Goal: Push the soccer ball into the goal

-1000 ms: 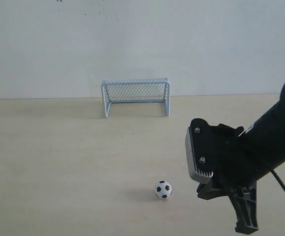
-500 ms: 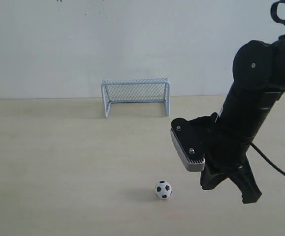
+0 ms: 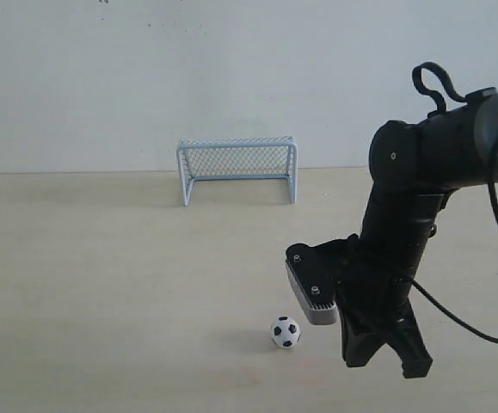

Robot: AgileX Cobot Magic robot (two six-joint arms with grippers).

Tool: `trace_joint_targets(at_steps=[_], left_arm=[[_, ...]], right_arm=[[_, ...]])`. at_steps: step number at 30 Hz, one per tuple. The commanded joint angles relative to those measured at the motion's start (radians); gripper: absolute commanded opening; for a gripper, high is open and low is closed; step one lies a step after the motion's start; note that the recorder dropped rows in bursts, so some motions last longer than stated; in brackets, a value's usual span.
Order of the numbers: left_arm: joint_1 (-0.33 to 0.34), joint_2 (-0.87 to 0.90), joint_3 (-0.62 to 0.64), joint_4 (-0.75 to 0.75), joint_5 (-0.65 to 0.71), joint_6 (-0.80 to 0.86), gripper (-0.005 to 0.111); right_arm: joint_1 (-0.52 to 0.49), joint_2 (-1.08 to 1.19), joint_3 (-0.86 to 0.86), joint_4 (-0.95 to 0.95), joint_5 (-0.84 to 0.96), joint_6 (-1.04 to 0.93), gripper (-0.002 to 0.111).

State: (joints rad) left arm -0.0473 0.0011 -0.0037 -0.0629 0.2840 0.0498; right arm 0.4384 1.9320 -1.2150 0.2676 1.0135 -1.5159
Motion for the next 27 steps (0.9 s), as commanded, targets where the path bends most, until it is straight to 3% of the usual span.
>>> trace_joint_targets(at_steps=[1,10,17,23,27], left_arm=[[0.004,-0.001,0.004,-0.007,-0.001,0.004,0.004],[0.004,-0.001,0.004,-0.007,-0.001,0.004,0.004],[0.004,-0.001,0.004,-0.007,-0.001,0.004,0.004],[0.004,-0.001,0.004,-0.007,-0.001,0.004,0.004],[0.004,-0.001,0.004,-0.007,-0.001,0.004,0.004]], right_arm=[[0.008,0.0,-0.007,0.096,-0.04,-0.01,0.0],[0.132,0.0,-0.007,0.01,-0.133,0.039,0.0],[0.139,0.0,-0.007,-0.042,-0.207,0.102,0.0],[0.139,0.0,-0.007,-0.031,-0.176,0.104,0.0],[0.139,0.0,-0.007,-0.022,-0.058,0.089,0.0]])
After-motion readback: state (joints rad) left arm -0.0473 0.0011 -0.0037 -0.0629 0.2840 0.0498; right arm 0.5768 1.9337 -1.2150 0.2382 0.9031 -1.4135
